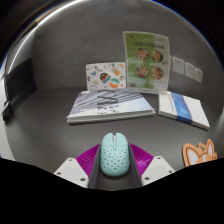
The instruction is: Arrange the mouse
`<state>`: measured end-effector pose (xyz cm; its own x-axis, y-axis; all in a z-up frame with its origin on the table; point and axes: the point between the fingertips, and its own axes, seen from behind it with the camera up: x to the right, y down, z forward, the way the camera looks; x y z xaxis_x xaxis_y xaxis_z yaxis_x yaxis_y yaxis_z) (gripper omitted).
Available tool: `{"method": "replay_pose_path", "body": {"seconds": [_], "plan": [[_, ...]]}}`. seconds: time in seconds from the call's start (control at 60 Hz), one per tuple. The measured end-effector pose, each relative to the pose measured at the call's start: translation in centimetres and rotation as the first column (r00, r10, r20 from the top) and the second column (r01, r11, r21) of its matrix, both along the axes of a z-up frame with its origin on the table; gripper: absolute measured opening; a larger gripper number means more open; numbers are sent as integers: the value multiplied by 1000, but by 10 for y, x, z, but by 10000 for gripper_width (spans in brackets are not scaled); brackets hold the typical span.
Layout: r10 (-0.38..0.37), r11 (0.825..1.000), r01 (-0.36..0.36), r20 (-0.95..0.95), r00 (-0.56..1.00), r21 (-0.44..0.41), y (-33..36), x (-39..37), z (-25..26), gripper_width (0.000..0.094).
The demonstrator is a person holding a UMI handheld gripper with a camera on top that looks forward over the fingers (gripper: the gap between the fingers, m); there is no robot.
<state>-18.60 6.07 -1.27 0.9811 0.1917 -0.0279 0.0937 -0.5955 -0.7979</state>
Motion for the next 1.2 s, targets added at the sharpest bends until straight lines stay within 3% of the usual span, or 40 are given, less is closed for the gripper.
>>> {"method": "replay_pose_path", "body": {"seconds": [0.2,0.3,0.35,0.433,0.5,0.55,0.583,0.7,0.833,0.917,1.117,1.133,1.15,1.183,1.2], "plan": [[-79,997,79,-19,997,12,-11,-2,8,429],[-105,984,111,-47,993,138,-23,13,76,430],[-141,965,145,-35,989,219,-32,39,119,431],[-243,911,221,20,970,348,-45,115,178,428],[-318,882,269,67,946,387,-66,186,204,425],[-351,873,302,63,934,382,-71,231,200,424],[-362,877,322,51,931,357,-75,256,187,423],[-324,930,313,26,946,193,-76,308,101,425],[-262,962,261,6,965,76,-73,314,31,427],[-234,971,232,34,972,51,-74,316,13,435],[-243,969,242,28,970,46,-75,320,2,541],[-242,969,241,25,970,46,-74,319,3,556],[-241,970,240,20,970,43,-75,318,3,635],[-238,971,238,6,971,32,-77,316,2,644],[-236,972,236,-3,972,21,-79,313,2,738]]}}
